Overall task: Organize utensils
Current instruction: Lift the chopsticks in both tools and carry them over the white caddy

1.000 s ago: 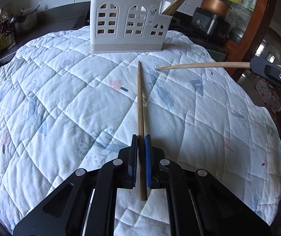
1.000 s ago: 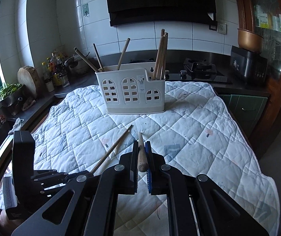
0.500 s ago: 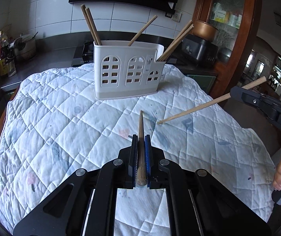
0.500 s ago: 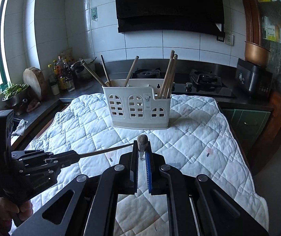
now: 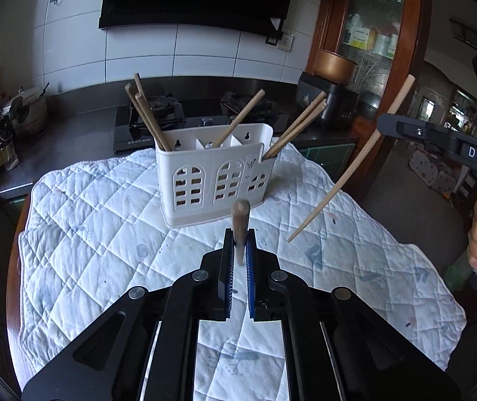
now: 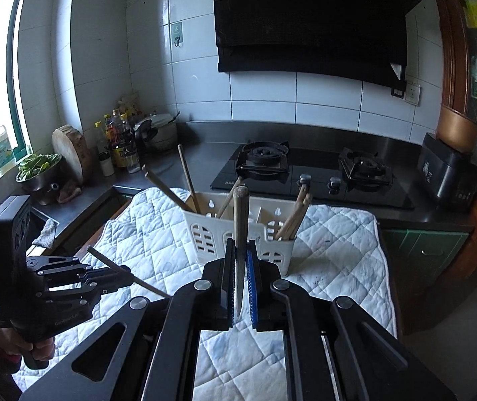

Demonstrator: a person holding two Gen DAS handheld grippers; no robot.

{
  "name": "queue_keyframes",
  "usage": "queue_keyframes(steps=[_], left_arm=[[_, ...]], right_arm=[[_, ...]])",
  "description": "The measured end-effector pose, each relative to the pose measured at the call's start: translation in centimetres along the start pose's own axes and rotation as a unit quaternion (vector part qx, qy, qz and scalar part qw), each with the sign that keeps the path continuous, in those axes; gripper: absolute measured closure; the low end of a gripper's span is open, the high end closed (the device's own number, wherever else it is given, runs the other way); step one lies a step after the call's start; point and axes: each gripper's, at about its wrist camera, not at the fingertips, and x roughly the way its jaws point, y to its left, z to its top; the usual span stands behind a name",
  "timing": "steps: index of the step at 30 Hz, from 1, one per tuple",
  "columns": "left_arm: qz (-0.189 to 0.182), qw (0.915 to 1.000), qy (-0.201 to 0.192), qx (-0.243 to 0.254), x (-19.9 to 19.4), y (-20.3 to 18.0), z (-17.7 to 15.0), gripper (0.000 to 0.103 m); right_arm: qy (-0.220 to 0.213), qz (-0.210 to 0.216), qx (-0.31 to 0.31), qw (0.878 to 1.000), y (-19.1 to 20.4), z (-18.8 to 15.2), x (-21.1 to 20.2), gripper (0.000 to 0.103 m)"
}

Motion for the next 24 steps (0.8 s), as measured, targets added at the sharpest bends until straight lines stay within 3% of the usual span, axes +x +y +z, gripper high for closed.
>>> queue_keyframes(steps=[6,15,19,24], left_arm=[[0.008,0.9994,-0.030,0.017,-1.4,-0.2,4.2,0.097],[0.042,0.9911,-0.121,0.036,-4.3,-0.5,13.2,0.097],[0.064,0.9865,-0.148,0.028,-3.9,-0.4,16.2,0.097],[0.083,0.9844,-0.155,0.002,-1.4,0.6,17.8,0.097]], right_arm=[[-0.022,-0.022,-0.017,0.999,-0.3,4.4,0.3,0.096],[-0.043,-0.045,0.006,0.998,-2.6,8.5,2.5,0.096],[-0.038,-0.051,0.019,0.998,-3.8,9.5,4.1,0.096],[-0.022,-0.050,0.023,0.998,-4.7,9.5,6.2,0.096]])
